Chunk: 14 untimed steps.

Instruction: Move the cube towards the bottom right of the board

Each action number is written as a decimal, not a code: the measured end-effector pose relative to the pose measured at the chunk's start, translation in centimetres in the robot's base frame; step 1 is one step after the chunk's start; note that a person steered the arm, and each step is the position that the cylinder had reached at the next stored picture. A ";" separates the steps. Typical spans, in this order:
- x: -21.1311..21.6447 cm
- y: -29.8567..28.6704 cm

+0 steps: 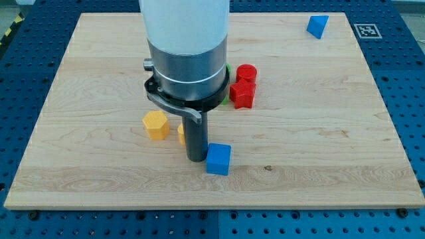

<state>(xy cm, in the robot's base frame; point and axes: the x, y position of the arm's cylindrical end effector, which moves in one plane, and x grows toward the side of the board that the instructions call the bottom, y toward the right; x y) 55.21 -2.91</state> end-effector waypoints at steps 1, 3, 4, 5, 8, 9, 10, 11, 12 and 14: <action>3.7 -0.2; 4.5 6.9; 4.5 7.0; 4.5 7.0; 4.3 -2.8; 1.8 -5.1; 1.3 3.6; 1.3 4.2; 1.3 4.2; 1.3 4.4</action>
<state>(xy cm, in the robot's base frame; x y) 56.53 1.50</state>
